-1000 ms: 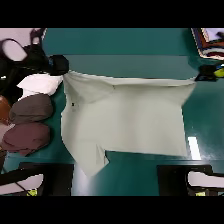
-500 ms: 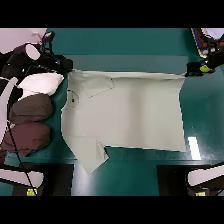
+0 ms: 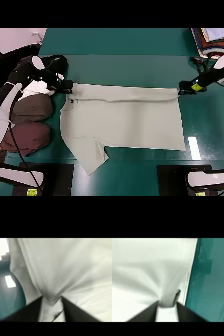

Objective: Fold the shirts.

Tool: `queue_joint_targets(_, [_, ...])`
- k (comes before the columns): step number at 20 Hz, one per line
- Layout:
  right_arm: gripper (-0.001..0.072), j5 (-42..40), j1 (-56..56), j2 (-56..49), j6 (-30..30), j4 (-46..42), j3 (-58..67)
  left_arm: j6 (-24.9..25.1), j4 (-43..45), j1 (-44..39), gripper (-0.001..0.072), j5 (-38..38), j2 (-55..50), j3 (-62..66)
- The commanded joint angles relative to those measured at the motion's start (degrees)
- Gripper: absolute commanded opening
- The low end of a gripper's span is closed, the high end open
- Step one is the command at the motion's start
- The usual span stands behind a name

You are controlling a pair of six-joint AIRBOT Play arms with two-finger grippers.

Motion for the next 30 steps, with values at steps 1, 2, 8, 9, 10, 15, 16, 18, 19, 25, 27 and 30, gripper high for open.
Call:
queue_joint_targets(1, [0.0382,1.66,0.5,2.01,0.68,0.52,-4.42,-0.04,-0.46,-0.02,0.0457,-1.62,1.99,-1.51])
queue_joint_targets(2, [0.0382,3.76,0.11,2.99,0.66,0.52,-4.35,0.0,0.31,-0.02,0.0457,-2.69,3.93,-1.55])
queue_joint_targets(8, [0.0376,6.49,-5.57,19.61,-2.89,12.24,-17.42,-3.28,6.23,-0.02,0.0457,-8.22,23.06,-19.08])
queue_joint_targets(9, [0.0375,6.32,-6.73,22.38,-3.72,15.41,-20.02,-4.79,5.09,-0.02,0.0458,-7.37,27.47,-25.11])
queue_joint_targets(10, [0.0375,5.81,-7.87,24.9,-4.42,17.31,-22.34,-6.1,3.69,-0.02,0.0458,-6.84,31.69,-31.06])
queue_joint_targets(15, [0.0376,4.39,-9.64,31.52,-4.96,18.4,-26.47,-10.23,-4.48,-0.02,0.0457,-8.48,45.92,-50.71])
queue_joint_targets(16, [0.0375,3.78,-9.6,32.17,-4.96,18.43,-26.47,-10.21,-5.51,-0.02,0.0457,-8.28,47.3,-52.76])
queue_joint_targets(18, [0.0375,2.43,-9.44,33.18,-4.96,18.43,-26.47,-10.14,-7.34,-0.09,0.0457,-8.02,48.09,-55.56])
queue_joint_targets(19, [0.0375,2.36,-9.44,33.57,-4.96,18.47,-26.47,-10.14,-7.72,-0.59,0.0457,-7.3,48.09,-56.54])
queue_joint_targets(25, [0.0375,2.99,-9.44,33.83,-4.94,18.49,-26.45,-11.98,-11.19,-7.74,0.0457,2.86,48.09,-61.13])
queue_joint_targets(27, [0.0375,2.99,-9.44,33.83,-4.94,18.51,-26.45,-12.07,-10.99,-7.69,0.0457,2.43,48.09,-62.03])
queue_joint_targets(30, [0.0375,3.23,-9.44,33.83,-4.94,18.49,-26.45,-12.09,-11.47,-7.69,0.0161,2.32,48.09,-61.7])
